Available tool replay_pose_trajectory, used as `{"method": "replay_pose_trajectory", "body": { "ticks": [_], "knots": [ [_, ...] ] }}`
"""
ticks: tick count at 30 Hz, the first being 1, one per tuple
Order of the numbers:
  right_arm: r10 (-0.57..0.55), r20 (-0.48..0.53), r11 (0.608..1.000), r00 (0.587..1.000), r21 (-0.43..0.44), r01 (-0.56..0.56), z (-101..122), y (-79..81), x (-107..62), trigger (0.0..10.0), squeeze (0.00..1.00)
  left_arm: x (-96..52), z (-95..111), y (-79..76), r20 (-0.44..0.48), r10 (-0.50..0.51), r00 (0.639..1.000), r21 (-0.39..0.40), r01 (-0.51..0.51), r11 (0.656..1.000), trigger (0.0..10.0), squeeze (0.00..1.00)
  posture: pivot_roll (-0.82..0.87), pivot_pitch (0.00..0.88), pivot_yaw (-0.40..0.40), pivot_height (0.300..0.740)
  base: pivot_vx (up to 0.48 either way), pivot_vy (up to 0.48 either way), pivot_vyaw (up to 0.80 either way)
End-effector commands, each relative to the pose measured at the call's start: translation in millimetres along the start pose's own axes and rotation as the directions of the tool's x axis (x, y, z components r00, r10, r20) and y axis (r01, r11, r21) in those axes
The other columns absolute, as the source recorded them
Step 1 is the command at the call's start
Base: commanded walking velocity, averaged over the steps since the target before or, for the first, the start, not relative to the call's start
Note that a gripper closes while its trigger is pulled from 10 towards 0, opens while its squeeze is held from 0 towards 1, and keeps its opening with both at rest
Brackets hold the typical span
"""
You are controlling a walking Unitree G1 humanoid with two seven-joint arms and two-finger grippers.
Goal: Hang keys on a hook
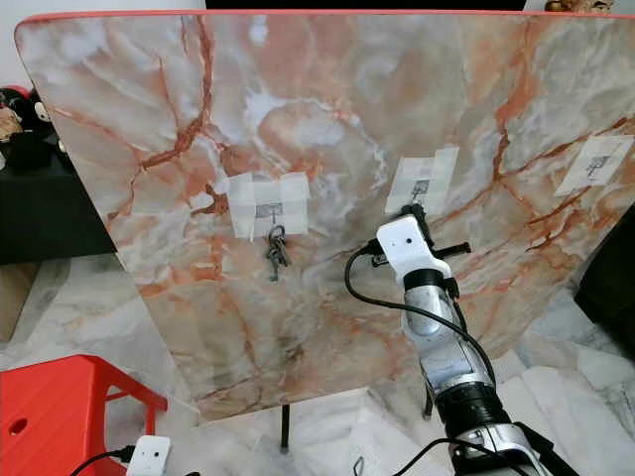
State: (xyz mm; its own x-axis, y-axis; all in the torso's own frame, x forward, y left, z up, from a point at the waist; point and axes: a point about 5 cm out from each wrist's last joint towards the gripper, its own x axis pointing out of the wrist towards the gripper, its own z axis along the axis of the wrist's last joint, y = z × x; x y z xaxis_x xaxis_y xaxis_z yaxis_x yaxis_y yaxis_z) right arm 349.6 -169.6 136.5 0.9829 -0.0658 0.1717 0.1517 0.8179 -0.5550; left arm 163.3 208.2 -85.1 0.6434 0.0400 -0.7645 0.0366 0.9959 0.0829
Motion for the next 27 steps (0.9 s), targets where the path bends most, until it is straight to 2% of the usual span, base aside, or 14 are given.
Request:
{"method": "replay_pose_trajectory", "body": {
  "ticks": [1, 26, 27],
  "knots": [
    [0.008, 0.002, 1.0, 1.0, -0.019, -0.008, 2.1, -2.9, 4.0, 10.0, 0.0, 0.1, -0.7, -2.3, -0.002, -0.005, 1.0, -0.002, 0.005, 1.0, 10.0, 0.0, 0.02, 0.016, -0.072, 0.74, 0.0, 0.0, 0.0],
    [0.071, -0.03, 0.997, 0.997, 0.0, -0.071, -2.2, 4.3, 2.5, 10.0, 0.0, -0.2, -1.5, -1.0, -0.006, -0.001, 1.0, 0.002, 0.001, 1.0, 10.0, 0.0, 0.02, 0.018, -0.071, 0.74, 0.0, 0.0, 0.0],
    [0.07, -0.027, 0.998, 0.997, 0.004, -0.07, -2.1, 4.1, 2.2, 10.0, 0.36, -0.3, -1.5, -1.1, -0.006, 0.0, 1.0, 0.003, 0.0, 1.0, 10.0, 0.0, 0.02, 0.018, -0.071, 0.74, 0.0, 0.0, 0.0]
  ]
}}
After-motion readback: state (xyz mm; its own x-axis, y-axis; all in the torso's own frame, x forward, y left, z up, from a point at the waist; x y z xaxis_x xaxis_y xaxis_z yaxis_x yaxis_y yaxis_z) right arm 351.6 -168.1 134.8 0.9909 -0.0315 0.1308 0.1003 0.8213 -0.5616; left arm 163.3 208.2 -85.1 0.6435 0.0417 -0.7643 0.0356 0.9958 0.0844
